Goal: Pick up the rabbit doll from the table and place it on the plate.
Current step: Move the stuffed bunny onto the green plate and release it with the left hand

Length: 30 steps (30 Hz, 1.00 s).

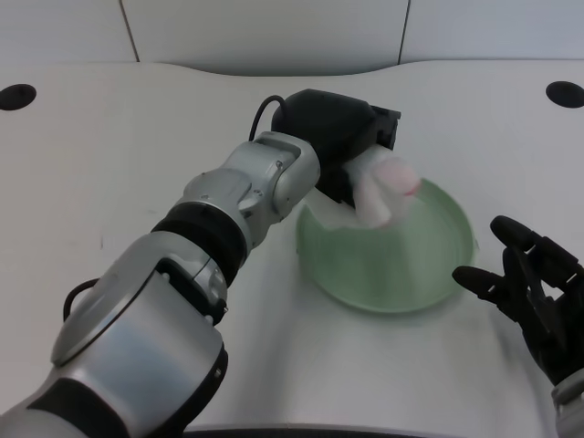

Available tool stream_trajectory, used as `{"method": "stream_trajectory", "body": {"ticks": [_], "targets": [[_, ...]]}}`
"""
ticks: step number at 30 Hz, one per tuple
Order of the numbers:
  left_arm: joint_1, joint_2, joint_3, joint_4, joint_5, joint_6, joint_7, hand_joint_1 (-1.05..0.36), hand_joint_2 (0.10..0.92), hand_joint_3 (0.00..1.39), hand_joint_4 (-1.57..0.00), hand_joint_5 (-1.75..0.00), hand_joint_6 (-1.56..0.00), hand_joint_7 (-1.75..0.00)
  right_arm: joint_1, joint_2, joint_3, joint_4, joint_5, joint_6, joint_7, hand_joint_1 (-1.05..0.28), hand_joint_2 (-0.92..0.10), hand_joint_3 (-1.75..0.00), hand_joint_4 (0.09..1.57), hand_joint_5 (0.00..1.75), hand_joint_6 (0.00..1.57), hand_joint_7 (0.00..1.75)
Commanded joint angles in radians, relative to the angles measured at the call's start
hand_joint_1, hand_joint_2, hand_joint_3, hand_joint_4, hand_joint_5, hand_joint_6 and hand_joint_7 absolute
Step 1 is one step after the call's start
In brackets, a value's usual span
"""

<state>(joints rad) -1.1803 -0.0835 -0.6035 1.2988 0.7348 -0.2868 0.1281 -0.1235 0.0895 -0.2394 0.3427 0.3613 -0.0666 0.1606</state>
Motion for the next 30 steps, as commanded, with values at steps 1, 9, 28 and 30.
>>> {"method": "stream_trajectory", "body": {"ticks": [1,9,28,30], "targets": [[-0.009,-0.009,0.008,0.007,-0.013,-0.01,-0.005,-0.22,0.92,0.05,-0.69,-1.67,-0.54,-1.69,0.013,-0.007,0.002,-0.018,-0.008,0.008,-0.01,-0.27,-0.92,-0.3,0.93,0.57,1.03,0.04],[0.007,-0.021,0.012,0.012,-0.017,-0.01,-0.014,-0.25,0.921,0.06,-0.62,-1.73,-0.5,-1.72,0.022,-0.005,0.005,-0.032,-0.004,0.015,-0.013,-0.26,-0.92,-0.29,0.93,0.57,1.06,0.05],[0.007,0.017,-0.033,0.032,0.016,0.043,-0.094,-0.78,0.919,0.01,0.0,-0.01,-0.02,0.0,0.026,-0.005,0.004,-0.041,0.001,0.025,-0.008,-0.25,-0.92,-0.28,0.92,0.57,1.06,0.03],[0.006,0.019,-0.032,0.031,0.013,0.045,-0.106,-0.81,0.92,0.01,0.0,0.0,0.0,0.0,0.026,-0.004,0.004,-0.042,0.002,0.028,-0.01,-0.25,-0.92,-0.28,0.92,0.57,1.06,0.03]]}}
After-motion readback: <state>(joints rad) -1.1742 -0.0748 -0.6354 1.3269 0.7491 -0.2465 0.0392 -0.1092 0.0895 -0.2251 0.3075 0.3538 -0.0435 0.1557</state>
